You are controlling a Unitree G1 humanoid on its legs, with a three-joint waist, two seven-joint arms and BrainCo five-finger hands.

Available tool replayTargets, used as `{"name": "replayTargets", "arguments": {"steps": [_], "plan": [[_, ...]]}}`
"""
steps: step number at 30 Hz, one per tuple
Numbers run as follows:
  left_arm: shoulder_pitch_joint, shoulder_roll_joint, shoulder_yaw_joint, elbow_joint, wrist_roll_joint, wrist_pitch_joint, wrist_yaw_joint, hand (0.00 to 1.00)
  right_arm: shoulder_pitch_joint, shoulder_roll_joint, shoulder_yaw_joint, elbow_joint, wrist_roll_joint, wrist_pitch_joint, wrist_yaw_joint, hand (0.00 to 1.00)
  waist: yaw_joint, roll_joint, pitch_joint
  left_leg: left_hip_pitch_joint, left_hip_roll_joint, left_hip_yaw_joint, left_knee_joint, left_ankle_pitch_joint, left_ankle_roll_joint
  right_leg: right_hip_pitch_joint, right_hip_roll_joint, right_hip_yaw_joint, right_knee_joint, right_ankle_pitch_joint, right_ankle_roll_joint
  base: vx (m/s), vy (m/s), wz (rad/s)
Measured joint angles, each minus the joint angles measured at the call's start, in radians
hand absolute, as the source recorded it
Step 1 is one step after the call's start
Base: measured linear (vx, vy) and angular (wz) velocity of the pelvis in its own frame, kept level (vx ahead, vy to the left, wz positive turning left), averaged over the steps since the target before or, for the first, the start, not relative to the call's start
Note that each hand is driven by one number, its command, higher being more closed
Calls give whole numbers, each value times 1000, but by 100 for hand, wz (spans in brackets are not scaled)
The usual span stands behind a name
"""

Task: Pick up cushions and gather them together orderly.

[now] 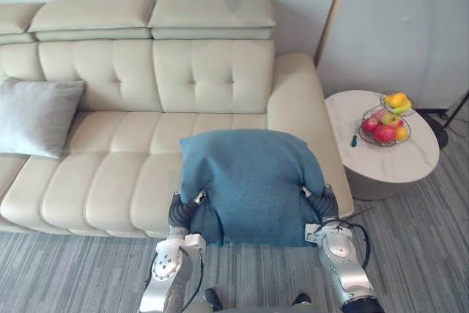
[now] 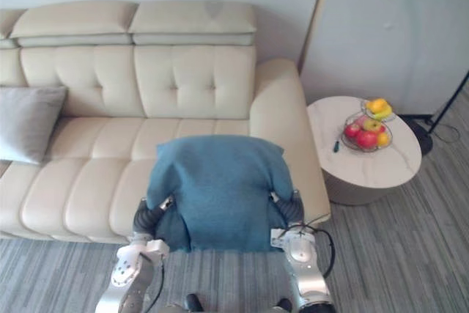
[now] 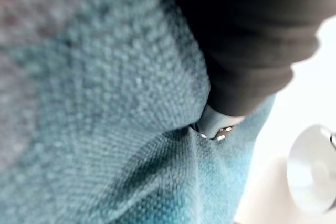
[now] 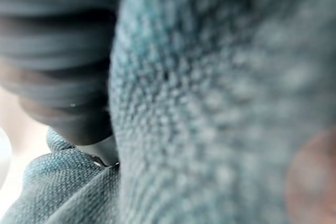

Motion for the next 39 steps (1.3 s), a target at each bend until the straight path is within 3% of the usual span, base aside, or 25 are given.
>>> {"name": "replayTargets", "arguments": {"steps": [1, 2, 3, 4, 5, 6, 9, 10, 11, 12, 13, 17, 18, 20, 23, 24, 26, 27, 29, 32, 39], "plan": [[2, 2, -7, 0, 2, 1, -12, 100, 9, 0, -9, 1, -3, 3, 4, 100, 0, 5, 24, 31, -25, -29, -20, -7, 27, -50, -39, 102, 139, -5, -55, -31, 255, 50], [2, 8, -7, 6, 4, 2, -15, 100, 24, 9, -19, 9, -3, 3, 10, 100, -12, 15, 41, 52, -29, -53, -40, -9, 26, -103, -3, 268, 236, -104, -62, -36, 222, 53], [2, 9, -7, 10, 4, 2, -16, 100, 32, 24, -20, 12, -3, 3, 11, 100, -18, 15, 46, 61, -29, -62, -49, -9, 25, -121, 42, 346, 260, -158, -33, -44, 148, 56], [3, 15, -6, 16, 6, 2, -16, 100, 45, 36, -19, 17, -2, 2, 12, 100, -22, 8, 57, 83, -37, -67, -72, -8, 25, -143, 118, 440, 270, -225, -6, -23, 59, 45], [6, 28, -5, 23, 16, 4, -17, 100, 50, 45, -18, 31, -1, 2, 16, 100, -28, 2, 59, 88, -58, -79, -88, -11, 29, -166, 161, 454, 252, -255, -12, -5, 46, 37], [4, 34, -5, 23, 22, 6, -18, 100, 50, 46, -18, 34, 0, 3, 18, 100, -32, -14, 59, 91, -66, -80, -95, -11, 30, -178, 182, 448, 235, -263, -20, 37, -1, 32], [5, 35, -7, 24, 23, 17, -29, 100, 58, 41, -18, 34, 14, 3, 29, 100, -45, -11, 79, 86, -78, -109, -99, -14, 33, -215, 294, 431, 106, -250, -34, 92, -49, 39], [5, 36, -11, 23, 28, 20, -34, 100, 69, 28, -18, 34, 20, 3, 34, 100, -56, -12, 78, 80, -87, -144, -103, -14, 33, -212, 326, 469, 40, -239, -31, 162, -93, 72], [5, 37, -17, 24, 31, 21, -35, 100, 75, 28, -18, 33, 25, 3, 35, 100, -60, -16, 78, 79, -95, -163, -106, -14, 33, -206, 333, 498, 19, -230, -39, 217, -116, 90], [5, 35, -37, 24, 35, 23, -37, 100, 88, 18, -26, 32, 35, 3, 35, 100, -67, -20, 77, 82, -106, -193, -109, -15, 29, -204, 338, 529, 19, -197, -92, 252, -120, 72], [6, 30, -52, 24, 41, 24, -38, 100, 95, 8, -31, 32, 35, 3, 35, 100, -67, -16, 74, 83, -106, -205, -108, -20, 20, -205, 338, 520, 32, -204, -102, 269, -115, 62], [14, 22, -65, 22, 42, 24, -51, 100, 131, -7, -30, -18, 35, 16, 35, 100, -64, 7, 75, 36, -9, -195, 105, -103, -36, -119, 369, 442, 10, -237, -118, 346, -140, 40], [43, 19, -56, 3, 42, 23, -52, 100, 183, -8, -22, -132, 34, 22, 34, 100, -36, 9, 77, -54, 88, -147, 425, -152, -38, -40, 410, 442, -33, -240, -123, 340, -128, -13], [74, 14, -44, -27, 42, 22, -56, 100, 208, -12, -17, -237, 34, 20, 34, 100, -15, 6, 75, -124, 167, -98, 615, -173, -10, 6, 419, 458, -48, -261, -150, 288, -28, -33], [74, -10, -28, -61, 42, 18, -60, 100, 200, -12, -18, -288, 34, -4, 31, 100, 8, 5, 73, -149, 210, -102, 526, -192, 18, 17, 409, 496, -59, -265, -148, 209, 113, -46], [69, -18, -20, -66, 42, 11, -63, 100, 194, -10, -18, -288, 35, -5, 31, 100, 11, 7, 71, -145, 206, -121, 418, -183, 17, 20, 399, 508, -58, -266, -145, 215, 267, -32], [71, -21, -20, -76, 42, 10, -66, 100, 195, -12, -18, -288, 35, -6, 29, 100, 12, 26, 60, -108, 183, -197, 211, -48, 7, 20, 391, 531, -54, -281, -102, 173, 262, -28], [73, -18, -18, -76, 42, 12, -66, 100, 194, -3, -18, -277, 35, -2, 29, 100, 18, 22, 56, -87, 165, -232, 184, -35, -89, 23, 386, 556, -56, -288, -69, 145, 221, -26], [83, -12, -10, -81, 42, 14, -65, 100, 203, 30, -17, -266, 34, 2, 29, 100, 19, -14, 44, -70, 95, -265, 173, -34, -87, 27, 329, 590, -84, -281, -32, 126, 261, -24], [101, -4, -7, -88, 42, 15, -62, 100, 200, 57, -12, -253, 32, 2, 31, 100, 25, -24, 38, -24, 64, -242, 158, -46, -70, 55, 298, 632, -116, -255, -7, 69, 184, -35], [116, 13, -14, -103, 43, 14, -62, 100, 215, 62, -4, -246, 31, 2, 30, 100, 28, -61, 2, 45, 49, -172, 67, -68, -72, 29, 301, 739, -162, -238, 1, -25, 47, -49]]}}
